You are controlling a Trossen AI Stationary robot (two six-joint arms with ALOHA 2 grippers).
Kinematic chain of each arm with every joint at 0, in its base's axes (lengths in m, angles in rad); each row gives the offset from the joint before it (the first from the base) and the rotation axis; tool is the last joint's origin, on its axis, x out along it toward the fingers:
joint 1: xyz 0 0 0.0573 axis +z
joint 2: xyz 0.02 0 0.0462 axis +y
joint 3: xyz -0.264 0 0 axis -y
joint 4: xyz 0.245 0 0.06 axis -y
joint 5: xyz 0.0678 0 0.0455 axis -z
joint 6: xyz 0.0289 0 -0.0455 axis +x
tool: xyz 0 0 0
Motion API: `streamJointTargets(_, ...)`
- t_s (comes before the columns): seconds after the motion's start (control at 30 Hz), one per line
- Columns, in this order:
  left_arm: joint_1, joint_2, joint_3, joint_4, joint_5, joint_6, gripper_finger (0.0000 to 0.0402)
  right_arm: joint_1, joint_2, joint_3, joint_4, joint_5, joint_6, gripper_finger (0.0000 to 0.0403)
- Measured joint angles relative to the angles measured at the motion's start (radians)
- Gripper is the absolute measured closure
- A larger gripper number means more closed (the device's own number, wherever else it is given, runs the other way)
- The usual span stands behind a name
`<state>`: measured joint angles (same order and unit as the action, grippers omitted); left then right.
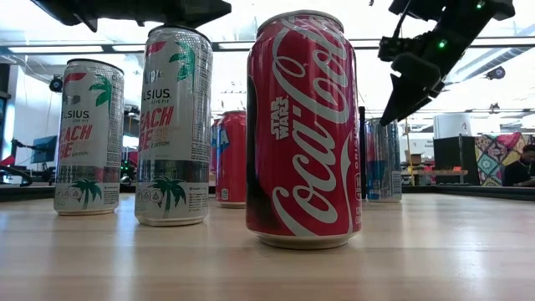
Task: Place canned beverage on shelf
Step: Put the right blue soda can on the shelf aligned with the other blue soda can
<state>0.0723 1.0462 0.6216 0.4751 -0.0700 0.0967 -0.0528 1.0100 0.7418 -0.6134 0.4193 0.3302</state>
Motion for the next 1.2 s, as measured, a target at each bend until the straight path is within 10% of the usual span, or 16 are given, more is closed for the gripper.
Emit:
streamJointTargets(0.63,0.0,0.0,0.0,-0.001,0.0,-0.007,0.0402,-0.001,0.125,-0.046,0.217,0.002,-0.028,0.0039)
streamJointTargets(0.97,0.0,0.0,0.0,-0.004,0.0,-0.039,0.0402,-0.027,0.129,-0.046,0.233,0.0,-0.026,0.0176)
streamJointTargets(1.2,0.0,0.0,0.0,-0.004,0.001,-0.053,0.0389,-0.033,0.114,-0.046,0.224,-0.001,-0.027,0.018)
